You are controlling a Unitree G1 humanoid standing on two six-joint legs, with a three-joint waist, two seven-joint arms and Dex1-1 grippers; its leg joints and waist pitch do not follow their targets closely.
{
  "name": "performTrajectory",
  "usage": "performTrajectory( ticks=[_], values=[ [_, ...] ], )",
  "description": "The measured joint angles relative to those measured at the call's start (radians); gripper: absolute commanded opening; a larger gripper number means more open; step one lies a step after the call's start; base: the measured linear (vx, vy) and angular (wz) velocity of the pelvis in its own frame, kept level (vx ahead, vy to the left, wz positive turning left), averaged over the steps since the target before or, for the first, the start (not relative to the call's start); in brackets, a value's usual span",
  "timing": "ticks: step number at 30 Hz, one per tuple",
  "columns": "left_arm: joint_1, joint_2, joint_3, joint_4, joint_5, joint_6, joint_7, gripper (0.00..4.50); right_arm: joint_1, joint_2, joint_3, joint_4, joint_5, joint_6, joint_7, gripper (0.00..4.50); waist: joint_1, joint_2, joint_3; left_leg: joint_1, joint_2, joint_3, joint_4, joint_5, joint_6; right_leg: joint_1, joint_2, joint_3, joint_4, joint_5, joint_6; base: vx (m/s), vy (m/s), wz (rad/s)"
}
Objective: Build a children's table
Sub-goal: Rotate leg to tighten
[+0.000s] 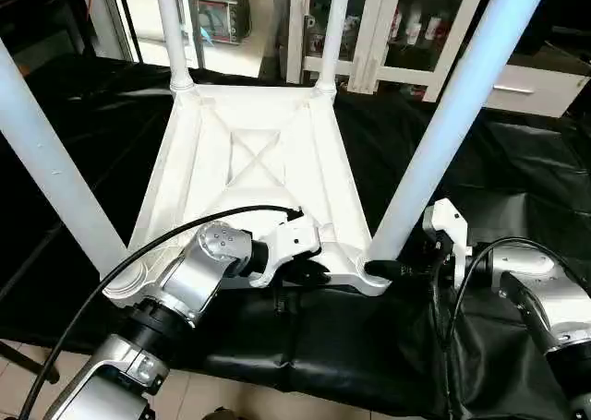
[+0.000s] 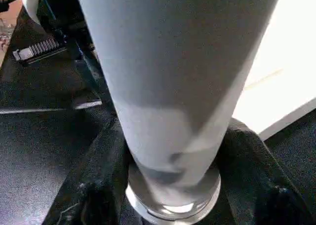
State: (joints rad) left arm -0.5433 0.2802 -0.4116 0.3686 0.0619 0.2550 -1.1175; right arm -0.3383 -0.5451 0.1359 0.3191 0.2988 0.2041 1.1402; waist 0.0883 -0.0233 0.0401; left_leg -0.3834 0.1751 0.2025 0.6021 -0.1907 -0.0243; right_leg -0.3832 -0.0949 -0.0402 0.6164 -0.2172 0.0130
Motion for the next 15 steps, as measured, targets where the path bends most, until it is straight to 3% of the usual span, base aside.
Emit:
performTrajectory(
  ticks=[8, 11, 13, 15],
  values=[
    [-0.02, -0.026, 0.005, 0.048, 0.012, 0.01, 0.045, 0.0, 0.006, 0.034, -0.013, 0.015, -0.024, 0.012, -0.083, 2.12, -0.002, -0.009, -0.005, 0.006, 0.0, 0.0, 0.001, -0.001, -0.004, 0.005, 0.0, 0.0, 0.0, 0.003, -0.004, 0.0, 0.0, 0.0],
    [-0.061, -0.094, 0.018, 0.135, 0.035, 0.032, 0.156, 0.0, 0.004, 0.108, -0.05, 0.036, -0.047, 0.042, -0.262, 2.11, -0.014, -0.012, -0.005, 0.016, 0.0, 0.0, 0.0, -0.001, -0.005, 0.014, 0.0, 0.001, -0.005, 0.005, -0.008, 0.0, 0.0, 0.0],
    [-0.088, -0.141, 0.033, 0.187, 0.046, 0.053, 0.237, 0.0, -0.008, 0.171, -0.077, 0.039, -0.069, 0.068, -0.414, 2.1, -0.033, -0.012, -0.004, 0.017, -0.001, 0.0, 0.0, -0.001, -0.005, 0.015, 0.0, 0.001, -0.007, 0.001, -0.002, 0.0, 0.0, 0.0],
    [-0.117, -0.186, 0.054, 0.235, 0.047, 0.089, 0.312, 0.0, -0.014, 0.234, -0.107, 0.04, -0.089, 0.09, -0.564, 2.09, -0.038, -0.012, -0.004, 0.017, -0.001, -0.001, 0.0, -0.001, -0.005, 0.015, 0.0, 0.0, -0.007, 0.001, -0.001, 0.0, 0.0, 0.0]
  ],
)
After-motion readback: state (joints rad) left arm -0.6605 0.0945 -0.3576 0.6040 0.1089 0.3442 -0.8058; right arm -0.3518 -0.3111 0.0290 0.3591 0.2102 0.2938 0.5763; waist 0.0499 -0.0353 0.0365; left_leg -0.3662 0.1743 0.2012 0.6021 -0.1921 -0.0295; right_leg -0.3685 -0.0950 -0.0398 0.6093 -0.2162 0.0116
